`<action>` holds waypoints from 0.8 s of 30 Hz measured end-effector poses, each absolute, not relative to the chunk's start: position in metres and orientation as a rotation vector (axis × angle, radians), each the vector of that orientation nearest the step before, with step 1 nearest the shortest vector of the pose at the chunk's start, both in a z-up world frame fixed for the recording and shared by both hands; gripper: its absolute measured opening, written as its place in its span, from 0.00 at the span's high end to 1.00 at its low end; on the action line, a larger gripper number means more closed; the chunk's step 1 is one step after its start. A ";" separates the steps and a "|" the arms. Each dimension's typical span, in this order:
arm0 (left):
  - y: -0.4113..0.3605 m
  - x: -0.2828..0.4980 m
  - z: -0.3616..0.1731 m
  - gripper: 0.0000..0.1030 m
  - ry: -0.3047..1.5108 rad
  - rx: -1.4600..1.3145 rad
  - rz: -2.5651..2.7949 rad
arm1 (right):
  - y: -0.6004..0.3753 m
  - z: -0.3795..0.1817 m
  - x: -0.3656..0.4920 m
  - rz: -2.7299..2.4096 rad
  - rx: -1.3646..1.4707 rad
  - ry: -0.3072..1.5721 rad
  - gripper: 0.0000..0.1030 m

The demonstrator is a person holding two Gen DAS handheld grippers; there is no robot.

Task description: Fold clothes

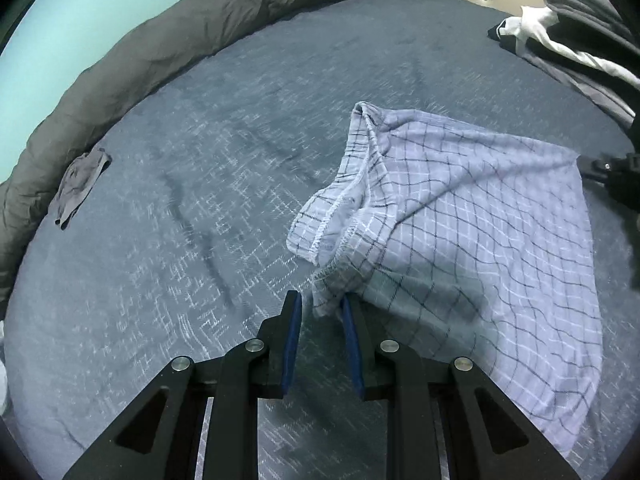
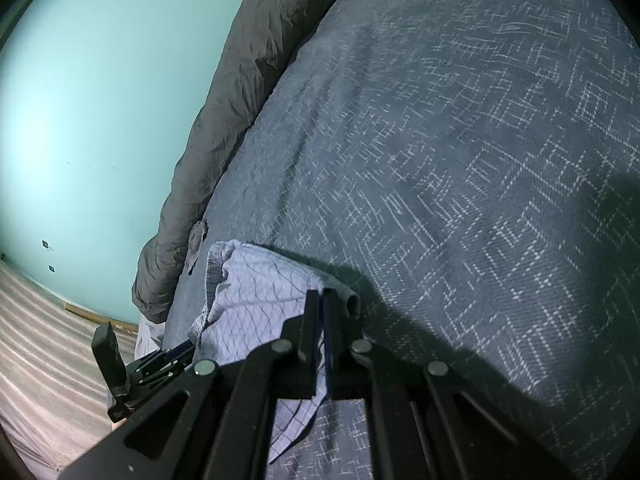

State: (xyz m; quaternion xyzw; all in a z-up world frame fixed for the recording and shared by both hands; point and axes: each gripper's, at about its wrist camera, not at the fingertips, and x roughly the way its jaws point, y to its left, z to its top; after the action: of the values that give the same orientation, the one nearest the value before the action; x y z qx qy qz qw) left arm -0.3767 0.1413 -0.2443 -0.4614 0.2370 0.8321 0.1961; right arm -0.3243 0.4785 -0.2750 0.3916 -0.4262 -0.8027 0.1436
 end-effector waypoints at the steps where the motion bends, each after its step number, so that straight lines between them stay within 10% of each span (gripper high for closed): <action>1: 0.142 -0.378 -0.244 0.79 0.658 -1.291 2.328 | 0.479 -0.275 -0.324 -2.315 1.130 -1.231 0.98; 17: 0.085 -0.421 -0.229 0.94 -0.044 -1.406 2.323 | 0.485 -0.275 -0.319 -2.316 1.134 -1.236 0.98; 24: 0.099 -0.405 -0.218 0.94 0.126 -1.342 2.336 | 0.484 -0.276 -0.320 -2.313 1.134 -1.241 0.98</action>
State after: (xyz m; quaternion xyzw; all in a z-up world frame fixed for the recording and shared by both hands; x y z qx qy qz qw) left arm -0.4055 0.0995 -0.2175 -0.4853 0.0457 0.8448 0.2205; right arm -0.3196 0.4841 -0.2758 0.3926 -0.4297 -0.8009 0.1406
